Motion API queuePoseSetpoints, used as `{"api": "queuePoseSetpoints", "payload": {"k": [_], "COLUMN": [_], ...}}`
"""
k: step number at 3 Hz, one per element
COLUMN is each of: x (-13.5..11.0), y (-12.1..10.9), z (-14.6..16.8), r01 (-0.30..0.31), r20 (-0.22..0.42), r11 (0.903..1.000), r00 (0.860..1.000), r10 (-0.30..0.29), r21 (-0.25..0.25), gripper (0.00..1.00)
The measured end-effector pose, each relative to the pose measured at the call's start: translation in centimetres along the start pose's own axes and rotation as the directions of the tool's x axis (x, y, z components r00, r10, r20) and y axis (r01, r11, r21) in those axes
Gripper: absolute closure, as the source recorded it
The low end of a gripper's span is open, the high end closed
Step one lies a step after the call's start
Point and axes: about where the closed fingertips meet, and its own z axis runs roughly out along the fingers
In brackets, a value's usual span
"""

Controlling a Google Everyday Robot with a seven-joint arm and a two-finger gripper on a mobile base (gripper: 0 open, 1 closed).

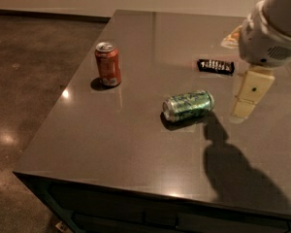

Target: Place green can upright

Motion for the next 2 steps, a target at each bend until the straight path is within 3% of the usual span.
{"api": "queuePoseSetpoints", "payload": {"k": [1,2], "x": [-2.0,-2.9], "y": [-1.0,-1.5], "z": [2.9,6.0], "r01": [0.086,0.171], "r20": [0.017,0.014], "r11": [0.9956,0.9805], "r00": [0.996,0.985], "r10": [-0.086,-0.170], "r21": [-0.036,-0.098], "gripper": [0.00,0.00]}}
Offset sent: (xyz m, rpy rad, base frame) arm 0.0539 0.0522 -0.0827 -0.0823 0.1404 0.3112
